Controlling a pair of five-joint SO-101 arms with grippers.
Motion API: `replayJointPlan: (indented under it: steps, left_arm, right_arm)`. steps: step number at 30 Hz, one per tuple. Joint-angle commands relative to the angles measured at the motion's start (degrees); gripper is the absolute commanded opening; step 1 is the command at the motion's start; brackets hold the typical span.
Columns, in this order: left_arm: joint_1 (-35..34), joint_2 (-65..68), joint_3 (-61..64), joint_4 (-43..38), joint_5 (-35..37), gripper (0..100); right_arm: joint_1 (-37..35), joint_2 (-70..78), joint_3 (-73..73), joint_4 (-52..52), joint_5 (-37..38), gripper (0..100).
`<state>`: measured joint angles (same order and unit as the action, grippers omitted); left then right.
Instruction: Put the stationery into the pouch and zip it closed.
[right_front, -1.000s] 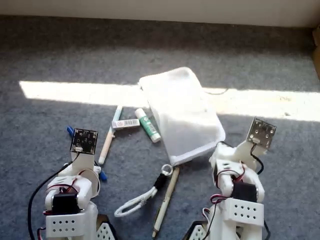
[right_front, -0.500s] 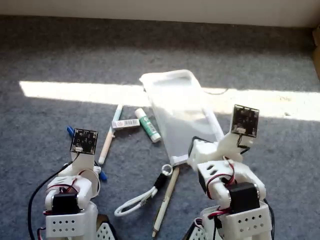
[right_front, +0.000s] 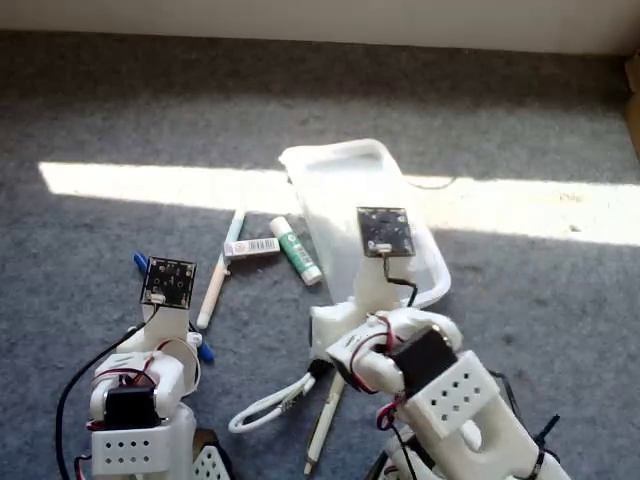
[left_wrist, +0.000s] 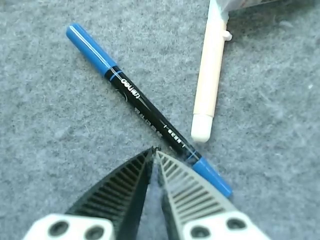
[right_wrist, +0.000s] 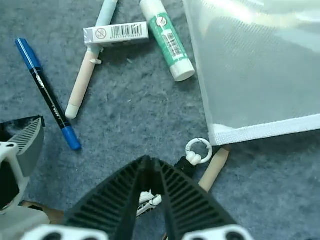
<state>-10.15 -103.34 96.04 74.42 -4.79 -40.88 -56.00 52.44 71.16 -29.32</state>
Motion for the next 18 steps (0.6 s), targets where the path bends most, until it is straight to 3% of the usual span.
replayJointPlan:
  steps: [1,4,18]
  left_arm:
    - [-0.57,-0.48,1.1,0.35,0.44,1]
    - [-0.57,-0.48,1.1,0.35,0.44,1]
    - [-0.57,-0.48,1.1,0.35,0.44,1]
  right_arm:
    - [-3.74,7.08,-4.09,0.4,-3.08,12.2]
    - [-6.11,11.74,-4.09,0.04,-6.07,19.1]
    - [-8.66,29.05,-4.62,-6.11,-12.57,17.6]
